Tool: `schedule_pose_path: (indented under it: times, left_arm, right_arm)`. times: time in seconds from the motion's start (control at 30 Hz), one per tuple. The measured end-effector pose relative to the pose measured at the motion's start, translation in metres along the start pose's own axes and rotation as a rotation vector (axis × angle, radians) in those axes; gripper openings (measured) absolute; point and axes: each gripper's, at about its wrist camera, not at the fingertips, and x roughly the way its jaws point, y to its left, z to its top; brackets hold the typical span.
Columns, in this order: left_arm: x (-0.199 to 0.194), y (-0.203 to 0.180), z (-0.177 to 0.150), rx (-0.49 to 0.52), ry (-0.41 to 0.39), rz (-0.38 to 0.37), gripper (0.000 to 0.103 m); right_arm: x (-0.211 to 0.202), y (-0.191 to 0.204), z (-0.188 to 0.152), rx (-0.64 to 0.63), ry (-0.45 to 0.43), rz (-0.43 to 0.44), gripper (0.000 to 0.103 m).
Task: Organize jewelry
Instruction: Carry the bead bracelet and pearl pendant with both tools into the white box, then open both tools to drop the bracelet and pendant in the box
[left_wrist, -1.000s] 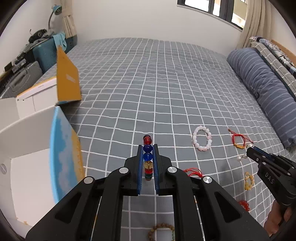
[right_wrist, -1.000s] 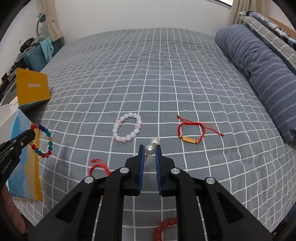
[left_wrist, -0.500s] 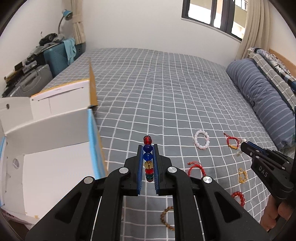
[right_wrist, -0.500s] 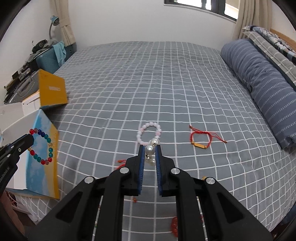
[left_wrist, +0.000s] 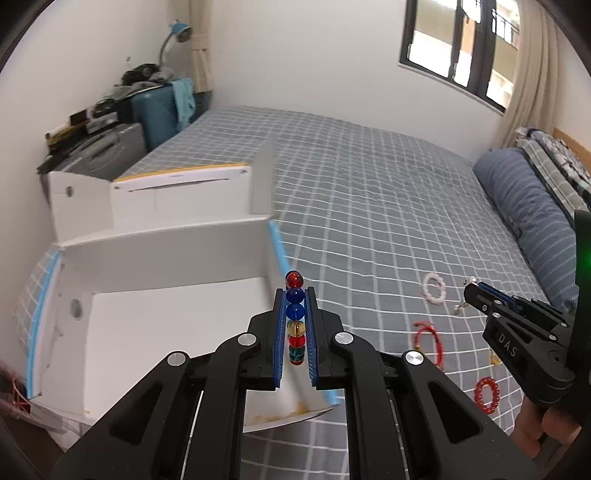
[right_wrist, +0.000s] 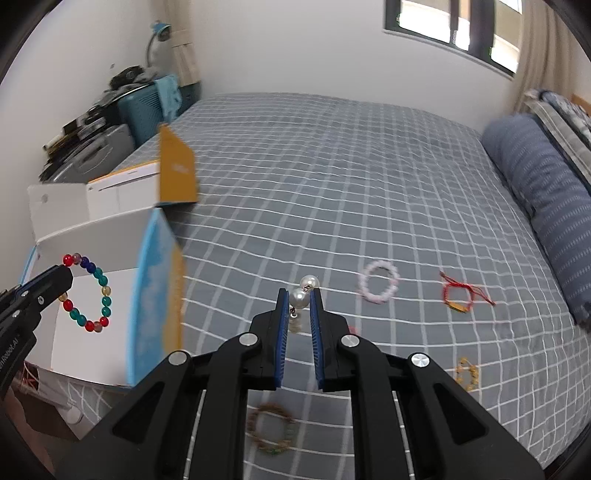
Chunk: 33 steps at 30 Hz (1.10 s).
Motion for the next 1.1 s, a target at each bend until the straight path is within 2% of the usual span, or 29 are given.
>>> schedule_pose_path:
  times: [0.17,0.37,0.53,0.67,0.87,1.1]
  left_arm:
    - [-0.014,0.036,-0.002,-0.034,-0.013,0.037,0.009]
    - [-0.028,0.083,-0.008,-0.08,-0.015,0.1,0.009]
    - [-0.031,0.123,-0.017,-0.115,0.001,0.149,0.009]
    - [-0.027,0.147,-0.03,-0.133,0.027,0.164,0.009]
    - [-0.014,0.174,-0.044,-0.162,0.06,0.188,0.009]
    - [0.008,0.187,-0.048,-0.183,0.111,0.188,0.009]
  right_arm:
    - [-0.005,0.044,0.005,-0.044,-0.012,0.037,0.011]
    - [-0.008,0.105,0.009,-0.08,-0.011,0.121,0.011]
    - [0.001,0.159,0.001,-0.129,0.01,0.178,0.011]
    - [0.017,0.191,-0.01,-0.159,0.041,0.182,0.011]
    - [0.045,0.219,-0.025,-0.184,0.096,0.183,0.011]
    - [0.065,0.224,-0.032,-0.182,0.145,0.176,0.011]
